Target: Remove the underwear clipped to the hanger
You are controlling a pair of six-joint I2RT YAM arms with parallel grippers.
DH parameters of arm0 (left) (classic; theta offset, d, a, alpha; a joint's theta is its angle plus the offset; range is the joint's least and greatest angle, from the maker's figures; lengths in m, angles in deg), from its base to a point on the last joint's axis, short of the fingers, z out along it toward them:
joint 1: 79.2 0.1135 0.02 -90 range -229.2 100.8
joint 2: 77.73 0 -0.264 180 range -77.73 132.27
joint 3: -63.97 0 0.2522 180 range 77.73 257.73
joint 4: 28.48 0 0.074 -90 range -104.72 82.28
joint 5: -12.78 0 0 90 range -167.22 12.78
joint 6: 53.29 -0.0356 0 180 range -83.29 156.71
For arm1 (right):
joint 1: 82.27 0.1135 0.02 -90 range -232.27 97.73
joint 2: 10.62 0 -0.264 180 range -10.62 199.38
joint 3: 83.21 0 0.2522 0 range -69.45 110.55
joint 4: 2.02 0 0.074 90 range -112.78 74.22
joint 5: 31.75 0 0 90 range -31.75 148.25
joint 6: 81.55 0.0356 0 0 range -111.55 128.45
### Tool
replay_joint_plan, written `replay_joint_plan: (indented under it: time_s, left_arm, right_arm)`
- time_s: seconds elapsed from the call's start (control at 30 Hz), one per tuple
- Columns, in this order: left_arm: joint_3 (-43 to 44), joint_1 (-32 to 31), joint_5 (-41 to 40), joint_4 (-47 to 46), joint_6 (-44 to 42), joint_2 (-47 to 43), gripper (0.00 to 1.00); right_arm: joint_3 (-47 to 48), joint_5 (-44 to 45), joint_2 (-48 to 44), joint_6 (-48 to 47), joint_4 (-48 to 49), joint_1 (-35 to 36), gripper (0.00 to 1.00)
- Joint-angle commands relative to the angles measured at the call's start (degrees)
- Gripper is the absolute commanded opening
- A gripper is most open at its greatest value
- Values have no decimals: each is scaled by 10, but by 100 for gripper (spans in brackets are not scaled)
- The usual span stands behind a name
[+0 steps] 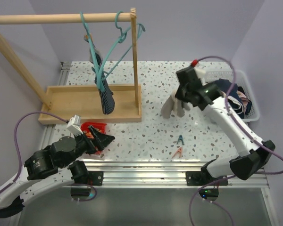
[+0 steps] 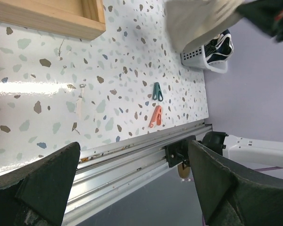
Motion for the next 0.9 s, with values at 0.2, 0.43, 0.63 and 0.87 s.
replay_joint_plan:
  time_s: [0.2, 0.43, 0.63, 0.87]
  left_arm:
    - [30, -1, -15, -9, -16, 28, 100]
    - [21, 0, -14, 5, 6, 4, 100]
    - [14, -1, -10, 9, 12, -9, 100]
    - [3, 0, 50, -31, -46, 28, 100]
  right_arm:
    - [273, 186, 66, -127, -70, -260, 0]
    - [126, 133, 100, -113, -21, -359, 0]
    - [-36, 93, 119, -80, 33, -359, 0]
    - [5, 31, 75, -130, 34, -360, 62]
